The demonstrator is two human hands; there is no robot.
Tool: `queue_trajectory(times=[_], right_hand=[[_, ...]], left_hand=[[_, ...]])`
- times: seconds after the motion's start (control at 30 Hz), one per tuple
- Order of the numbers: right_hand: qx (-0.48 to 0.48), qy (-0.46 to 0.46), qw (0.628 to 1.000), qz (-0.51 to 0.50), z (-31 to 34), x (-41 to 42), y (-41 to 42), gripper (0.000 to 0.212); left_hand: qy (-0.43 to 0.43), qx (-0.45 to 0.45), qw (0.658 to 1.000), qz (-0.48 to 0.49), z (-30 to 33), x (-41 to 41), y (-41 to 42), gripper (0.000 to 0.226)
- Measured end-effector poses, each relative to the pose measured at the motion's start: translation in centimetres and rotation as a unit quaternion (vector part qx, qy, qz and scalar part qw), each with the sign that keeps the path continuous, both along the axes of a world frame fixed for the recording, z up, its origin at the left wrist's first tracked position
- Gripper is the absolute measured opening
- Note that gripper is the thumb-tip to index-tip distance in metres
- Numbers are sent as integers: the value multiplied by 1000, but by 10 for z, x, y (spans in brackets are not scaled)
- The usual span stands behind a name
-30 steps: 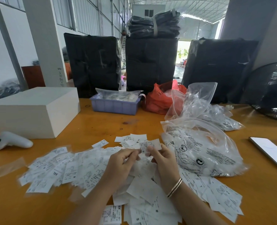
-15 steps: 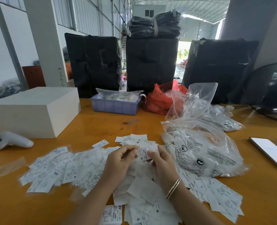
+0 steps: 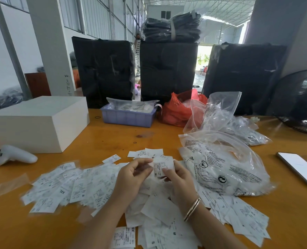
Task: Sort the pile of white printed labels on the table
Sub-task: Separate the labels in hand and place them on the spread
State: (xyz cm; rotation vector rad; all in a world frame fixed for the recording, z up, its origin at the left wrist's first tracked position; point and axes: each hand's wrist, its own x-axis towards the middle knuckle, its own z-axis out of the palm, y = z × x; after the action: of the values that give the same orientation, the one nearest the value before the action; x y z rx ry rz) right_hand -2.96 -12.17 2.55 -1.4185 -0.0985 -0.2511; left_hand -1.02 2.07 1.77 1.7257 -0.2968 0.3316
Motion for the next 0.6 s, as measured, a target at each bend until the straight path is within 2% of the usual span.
queue_trajectory(times=[0.07,0.27,0.43,0.6], right_hand=[[7,5,1000,7,-1,0,-1,45],[-25,24,999,-7,-11,8,-4,10],[-28,14,998,-49,-15,12,-3,23],[-47,-2,998,-52,-16,12,-5,16]], left_hand=[[-1,-12,1000,15,1,0,1,20],[29,-48,998,-2,2,0,1,19],[37,-49,998,-20,3,-1,0,17],[53,-58,997,-27,2,-1,0,18]])
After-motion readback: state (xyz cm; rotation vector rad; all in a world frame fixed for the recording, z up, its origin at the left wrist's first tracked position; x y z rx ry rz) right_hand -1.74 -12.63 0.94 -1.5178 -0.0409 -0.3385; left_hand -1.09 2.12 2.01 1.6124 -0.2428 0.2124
